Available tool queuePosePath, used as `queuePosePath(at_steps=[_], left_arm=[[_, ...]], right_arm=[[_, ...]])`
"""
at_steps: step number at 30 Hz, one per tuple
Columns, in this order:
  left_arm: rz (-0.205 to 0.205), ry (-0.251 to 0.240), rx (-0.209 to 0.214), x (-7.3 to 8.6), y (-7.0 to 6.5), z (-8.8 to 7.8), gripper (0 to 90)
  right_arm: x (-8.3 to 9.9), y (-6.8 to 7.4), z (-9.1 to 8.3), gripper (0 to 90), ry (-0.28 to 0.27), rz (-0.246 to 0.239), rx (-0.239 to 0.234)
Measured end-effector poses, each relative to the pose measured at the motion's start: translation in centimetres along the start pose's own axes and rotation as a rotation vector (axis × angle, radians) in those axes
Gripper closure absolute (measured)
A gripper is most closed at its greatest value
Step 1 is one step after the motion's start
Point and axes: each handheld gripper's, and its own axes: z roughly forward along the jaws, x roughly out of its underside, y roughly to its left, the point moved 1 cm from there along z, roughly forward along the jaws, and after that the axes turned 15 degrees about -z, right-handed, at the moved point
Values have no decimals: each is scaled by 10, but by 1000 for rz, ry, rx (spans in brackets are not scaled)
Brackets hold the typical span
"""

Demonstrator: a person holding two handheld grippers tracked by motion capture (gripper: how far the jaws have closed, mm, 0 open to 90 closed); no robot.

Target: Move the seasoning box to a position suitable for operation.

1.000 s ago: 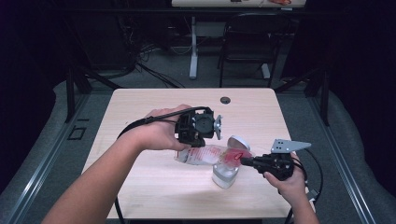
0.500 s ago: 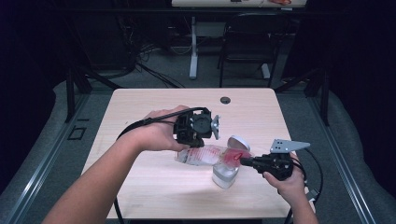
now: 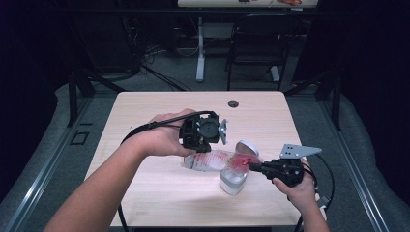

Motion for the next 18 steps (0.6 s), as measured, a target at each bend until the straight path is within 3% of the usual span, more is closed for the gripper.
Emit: queuePosePath(at_steps=[18], left_arm=[[11, 11, -10, -5, -1, -2, 900]], right_arm=[[-1, -1, -1, 899, 0, 4, -3]])
